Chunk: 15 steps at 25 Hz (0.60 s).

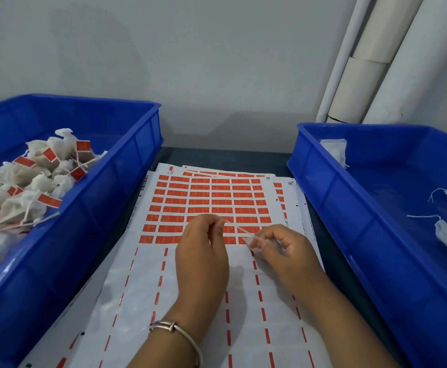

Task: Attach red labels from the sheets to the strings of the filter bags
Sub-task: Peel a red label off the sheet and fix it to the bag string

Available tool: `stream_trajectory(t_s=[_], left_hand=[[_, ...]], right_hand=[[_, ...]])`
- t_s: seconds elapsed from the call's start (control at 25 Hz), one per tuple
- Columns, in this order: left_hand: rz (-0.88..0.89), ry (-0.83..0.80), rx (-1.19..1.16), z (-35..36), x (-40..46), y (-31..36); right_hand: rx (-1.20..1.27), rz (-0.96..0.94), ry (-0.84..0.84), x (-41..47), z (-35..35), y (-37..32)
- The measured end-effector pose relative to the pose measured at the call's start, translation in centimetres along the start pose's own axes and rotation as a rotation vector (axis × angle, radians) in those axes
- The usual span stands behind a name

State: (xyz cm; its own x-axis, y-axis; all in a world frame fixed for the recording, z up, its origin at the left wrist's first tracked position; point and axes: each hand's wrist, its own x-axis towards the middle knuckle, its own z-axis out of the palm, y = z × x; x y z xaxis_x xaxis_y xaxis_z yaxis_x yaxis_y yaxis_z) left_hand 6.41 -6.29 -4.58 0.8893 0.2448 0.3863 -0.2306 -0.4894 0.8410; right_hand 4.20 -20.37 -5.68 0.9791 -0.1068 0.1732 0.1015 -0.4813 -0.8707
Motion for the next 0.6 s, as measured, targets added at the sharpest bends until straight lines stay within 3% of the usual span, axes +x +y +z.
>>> stream_trajectory(t_s=[0.12, 0.2, 0.48, 0.6], left_hand=[[-0.038, 0.015, -0.023, 0.1, 0.2, -0.1], [-0.096, 0.055, -0.051, -0.2, 0.6, -0.1], [-0.18, 0.17, -0.174, -0.3, 0.5, 0.5], [-0.25, 0.185, -0.216, -0.3, 0.8, 0.4]], right_hand=[[0.08, 0.067, -0.137, -0.1, 0.2, 0.0], [0.01, 0.071, -0.223, -0.1, 0.3, -0.2], [-0.187, 0.169, -0.261, -0.2, -0.3, -0.6], [-0.088, 0.252, -0.345, -0.2, -0.8, -1.1]])
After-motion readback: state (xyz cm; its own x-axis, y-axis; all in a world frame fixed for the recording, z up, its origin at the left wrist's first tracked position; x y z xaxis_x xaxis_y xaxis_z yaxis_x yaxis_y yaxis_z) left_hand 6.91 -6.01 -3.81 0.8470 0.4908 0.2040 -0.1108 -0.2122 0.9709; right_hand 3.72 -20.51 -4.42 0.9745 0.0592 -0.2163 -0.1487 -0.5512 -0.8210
